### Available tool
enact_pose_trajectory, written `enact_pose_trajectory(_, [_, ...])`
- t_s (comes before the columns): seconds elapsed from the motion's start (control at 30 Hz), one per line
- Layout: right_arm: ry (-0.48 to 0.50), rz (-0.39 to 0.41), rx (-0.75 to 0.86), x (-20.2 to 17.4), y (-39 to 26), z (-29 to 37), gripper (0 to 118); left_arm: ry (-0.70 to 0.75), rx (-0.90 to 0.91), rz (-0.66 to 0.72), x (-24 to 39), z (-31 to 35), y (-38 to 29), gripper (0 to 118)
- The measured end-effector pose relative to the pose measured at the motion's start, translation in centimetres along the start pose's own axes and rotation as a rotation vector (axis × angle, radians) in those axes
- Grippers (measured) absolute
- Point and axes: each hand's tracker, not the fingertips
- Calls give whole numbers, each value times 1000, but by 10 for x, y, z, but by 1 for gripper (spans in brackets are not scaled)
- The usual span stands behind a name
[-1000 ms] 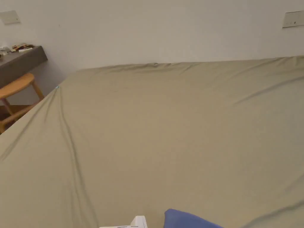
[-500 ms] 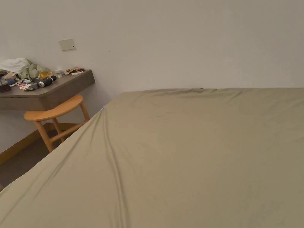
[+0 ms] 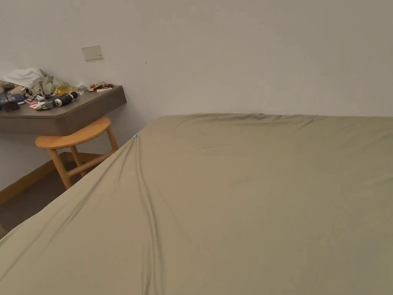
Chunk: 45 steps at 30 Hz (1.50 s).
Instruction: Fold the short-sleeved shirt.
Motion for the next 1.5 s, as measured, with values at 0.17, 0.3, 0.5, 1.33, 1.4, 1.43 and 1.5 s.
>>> enact_pose_trajectory(0.17, [9,-18,30,13,-11,14,2,-150,-180,-49,53,17,-45,0])
enact_pose_trajectory(0.3, [-69,-4,90,16,-19,33,2,-201,-238,-233,119,15,-99,0])
enact_pose_trajectory(0.5, [-190,33,143,39,-37,70,2,-231,-45,-512,256,29,-179,0])
enact_pose_trajectory(1.33, [-623,257,997,-3,8,160,2,-333,864,-538,335,166,-208,0])
enact_pose_trajectory(1.4, [-620,264,989,-4,6,159,2,-328,841,-512,332,165,-206,0])
enact_pose_trajectory(1.43, [-617,267,980,-3,5,158,2,-330,834,-503,331,165,-206,0])
enact_pose_trajectory(1.5, [-615,268,970,-2,5,157,2,-335,833,-502,332,165,-206,0])
